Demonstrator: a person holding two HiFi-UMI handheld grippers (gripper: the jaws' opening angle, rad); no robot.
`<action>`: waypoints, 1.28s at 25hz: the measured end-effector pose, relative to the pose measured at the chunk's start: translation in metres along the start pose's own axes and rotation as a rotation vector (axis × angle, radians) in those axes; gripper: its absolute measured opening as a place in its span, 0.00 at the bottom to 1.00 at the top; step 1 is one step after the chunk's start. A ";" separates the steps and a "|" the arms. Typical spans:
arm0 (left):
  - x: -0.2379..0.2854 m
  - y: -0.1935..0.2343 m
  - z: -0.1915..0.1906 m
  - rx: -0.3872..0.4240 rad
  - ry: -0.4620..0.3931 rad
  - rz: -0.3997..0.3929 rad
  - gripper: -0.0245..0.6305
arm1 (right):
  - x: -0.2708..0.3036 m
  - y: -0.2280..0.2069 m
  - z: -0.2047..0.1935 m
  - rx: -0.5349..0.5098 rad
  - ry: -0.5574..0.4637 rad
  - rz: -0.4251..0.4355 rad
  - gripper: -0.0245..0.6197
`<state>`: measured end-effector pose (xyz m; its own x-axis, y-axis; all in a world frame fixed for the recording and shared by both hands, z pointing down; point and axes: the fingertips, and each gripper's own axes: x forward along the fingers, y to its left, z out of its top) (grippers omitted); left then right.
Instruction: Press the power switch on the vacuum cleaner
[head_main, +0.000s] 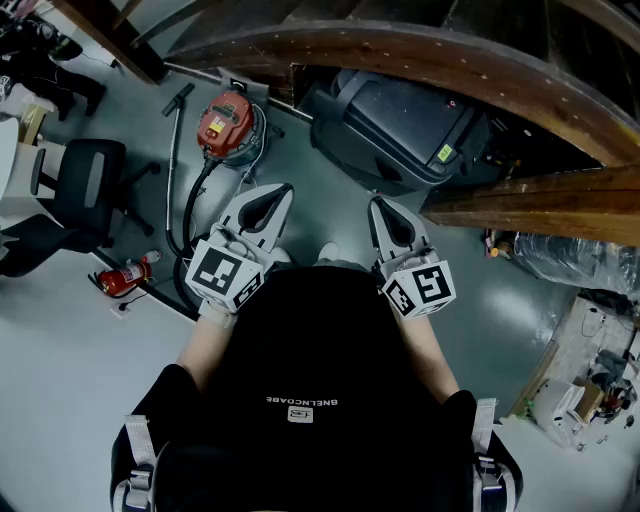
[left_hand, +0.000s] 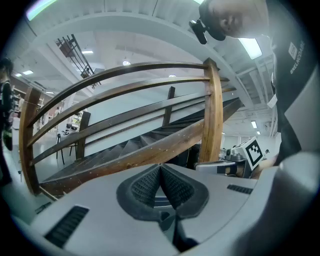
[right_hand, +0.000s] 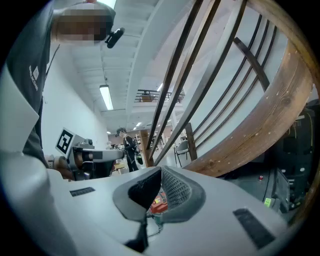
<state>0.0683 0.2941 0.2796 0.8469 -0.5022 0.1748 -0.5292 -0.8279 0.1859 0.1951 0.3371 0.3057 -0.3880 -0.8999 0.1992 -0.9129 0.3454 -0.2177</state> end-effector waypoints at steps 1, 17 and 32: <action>0.002 -0.002 -0.001 -0.004 0.004 -0.005 0.06 | -0.001 -0.001 0.000 0.000 0.001 0.003 0.08; 0.041 -0.043 -0.018 -0.012 0.057 0.037 0.06 | -0.031 -0.046 -0.004 0.048 -0.022 0.061 0.08; 0.049 0.005 -0.024 -0.011 0.047 0.119 0.06 | 0.015 -0.052 -0.012 0.045 0.015 0.113 0.08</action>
<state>0.1063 0.2716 0.3126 0.7748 -0.5843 0.2414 -0.6267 -0.7601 0.1715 0.2350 0.3084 0.3313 -0.4900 -0.8519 0.1850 -0.8568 0.4315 -0.2823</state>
